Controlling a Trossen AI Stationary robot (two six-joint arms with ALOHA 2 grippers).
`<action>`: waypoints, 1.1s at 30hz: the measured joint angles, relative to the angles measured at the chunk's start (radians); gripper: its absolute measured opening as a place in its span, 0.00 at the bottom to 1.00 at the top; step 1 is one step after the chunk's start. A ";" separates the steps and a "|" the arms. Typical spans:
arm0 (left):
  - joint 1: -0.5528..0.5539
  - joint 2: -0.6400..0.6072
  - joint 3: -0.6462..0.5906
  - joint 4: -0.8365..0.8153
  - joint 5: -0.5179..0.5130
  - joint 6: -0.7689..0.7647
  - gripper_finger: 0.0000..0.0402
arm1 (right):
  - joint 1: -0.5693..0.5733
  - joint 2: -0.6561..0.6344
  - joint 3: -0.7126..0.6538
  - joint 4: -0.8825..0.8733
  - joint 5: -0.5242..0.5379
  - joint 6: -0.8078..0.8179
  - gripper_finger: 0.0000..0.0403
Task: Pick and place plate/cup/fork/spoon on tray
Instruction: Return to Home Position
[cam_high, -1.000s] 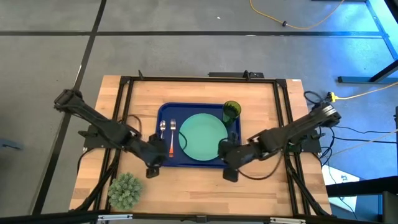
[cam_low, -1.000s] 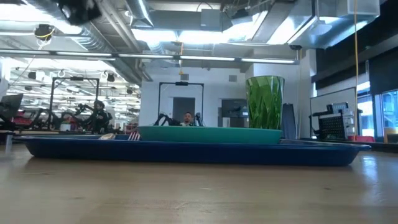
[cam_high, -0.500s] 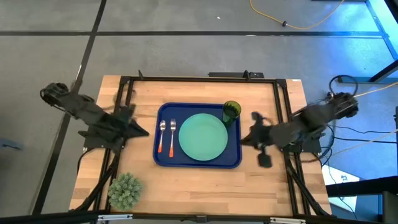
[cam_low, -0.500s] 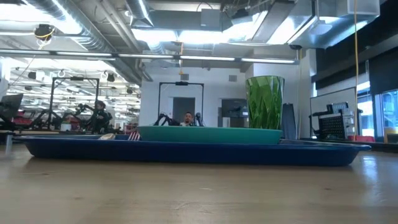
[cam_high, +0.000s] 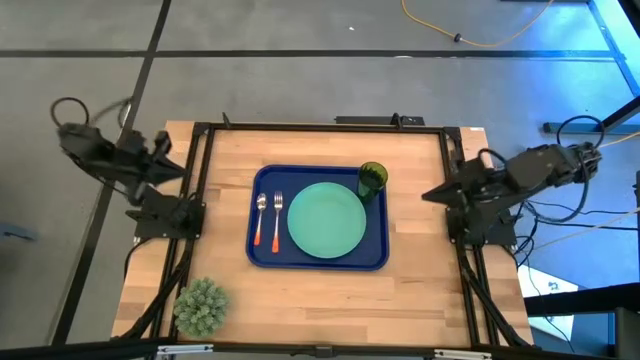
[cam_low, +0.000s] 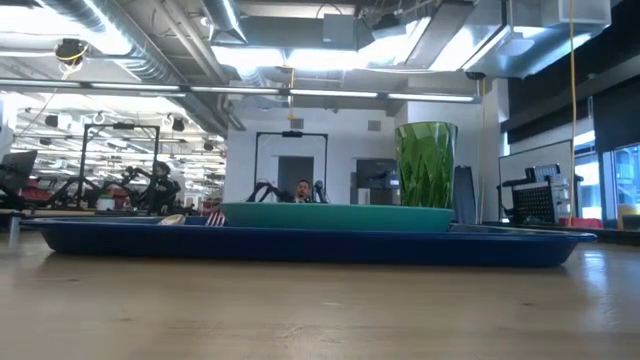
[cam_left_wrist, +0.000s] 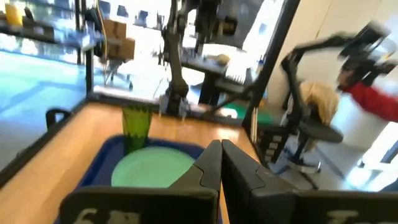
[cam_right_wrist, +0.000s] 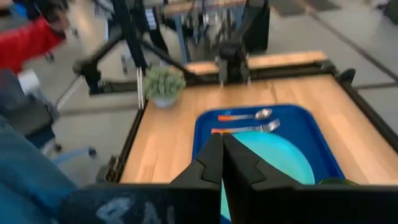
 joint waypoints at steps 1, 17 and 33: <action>0.000 -0.030 0.000 -0.002 -0.001 0.007 0.00 | -0.006 -0.030 -0.025 0.021 0.001 -0.001 0.01; 0.000 -0.257 0.000 -0.109 -0.080 0.101 0.00 | -0.033 -0.518 -0.379 0.136 0.016 -0.047 0.01; 0.000 -0.256 -0.151 -0.063 -0.130 0.076 0.00 | -0.033 -0.816 -0.684 0.304 0.016 -0.080 0.01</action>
